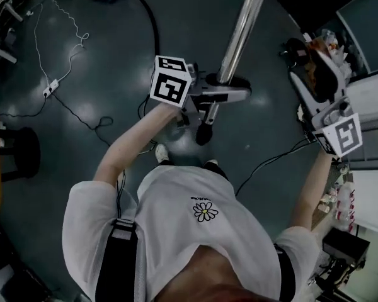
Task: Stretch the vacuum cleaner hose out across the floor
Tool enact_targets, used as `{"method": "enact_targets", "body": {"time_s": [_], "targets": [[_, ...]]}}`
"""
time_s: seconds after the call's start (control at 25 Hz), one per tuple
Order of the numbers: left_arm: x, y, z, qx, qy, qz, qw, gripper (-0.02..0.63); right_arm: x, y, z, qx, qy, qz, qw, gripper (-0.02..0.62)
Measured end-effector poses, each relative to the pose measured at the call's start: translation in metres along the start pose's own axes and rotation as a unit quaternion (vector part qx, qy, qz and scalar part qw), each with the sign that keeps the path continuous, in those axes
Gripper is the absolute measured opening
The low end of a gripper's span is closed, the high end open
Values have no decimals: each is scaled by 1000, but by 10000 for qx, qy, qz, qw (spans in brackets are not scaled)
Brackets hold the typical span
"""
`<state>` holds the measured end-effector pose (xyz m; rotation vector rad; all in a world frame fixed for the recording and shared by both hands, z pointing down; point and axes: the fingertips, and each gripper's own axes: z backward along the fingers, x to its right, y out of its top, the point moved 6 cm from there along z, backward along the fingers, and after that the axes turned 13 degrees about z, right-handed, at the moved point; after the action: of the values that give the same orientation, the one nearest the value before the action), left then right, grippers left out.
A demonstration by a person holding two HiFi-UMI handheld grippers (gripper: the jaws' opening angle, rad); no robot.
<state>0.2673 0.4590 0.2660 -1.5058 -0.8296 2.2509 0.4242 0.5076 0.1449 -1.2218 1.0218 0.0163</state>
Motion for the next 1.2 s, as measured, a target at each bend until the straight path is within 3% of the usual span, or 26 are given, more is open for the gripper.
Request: {"method": "enact_targets", "body": {"time_s": [0.08, 0.2, 0.28, 0.36, 0.48, 0.56, 0.64, 0.76, 0.84, 0.88, 0.96, 1.0, 1.04, 1.08, 1.2], "targets": [[-12, 12, -31, 361, 419, -146, 9984, 104, -55, -32, 18, -221, 831, -771, 9933, 262], [-19, 21, -71, 1051, 773, -259, 9911, 104, -133, -83, 48, -811, 1881, -996, 9737, 262], [-19, 22, -95, 1467, 970, -309, 9839, 104, -165, -113, 73, -1233, 2330, -704, 9621, 262], [-16, 19, -120, 1818, 1069, -363, 9768, 103, -176, -143, 104, -1525, 2438, -289, 9573, 262], [-5, 10, -152, 2203, 1185, -610, 9663, 103, -185, -204, 148, -2253, 2577, 855, 9357, 262], [4, 8, -172, 2454, 1322, -884, 9563, 103, -187, -238, 162, -2281, 2347, 1341, 9354, 262], [13, 7, -186, 2664, 1488, -1213, 9446, 101, -185, -256, 165, -2045, 1900, 1517, 9482, 262], [21, 5, -191, 3041, 1792, -1389, 9253, 101, -179, -261, 163, -1861, 1389, 1301, 9639, 261], [23, 1, -184, 3510, 2029, -1362, 9039, 101, -174, -258, 162, -1977, 888, 39, 9762, 259], [22, 0, -180, 3803, 2127, -1314, 8904, 101, -168, -257, 163, -2063, 501, -939, 9727, 258], [18, -4, -172, 4346, 2257, -1145, 8644, 101, -162, -253, 165, -2301, -117, -2567, 9386, 259], [14, -6, -168, 4537, 2290, -1039, 8549, 101, -164, -251, 167, -2441, -170, -2895, 9254, 258], [10, -7, -166, 4657, 2284, -937, 8498, 101, -168, -249, 170, -2536, -64, -2941, 9215, 258], [7, -6, -164, 4704, 2222, -849, 8498, 101, -172, -247, 174, -2544, 128, -2802, 9255, 258], [-4, -5, -163, 4466, 2012, -773, 8684, 103, -166, -219, 196, -1862, 436, -1781, 9652, 258]]}}
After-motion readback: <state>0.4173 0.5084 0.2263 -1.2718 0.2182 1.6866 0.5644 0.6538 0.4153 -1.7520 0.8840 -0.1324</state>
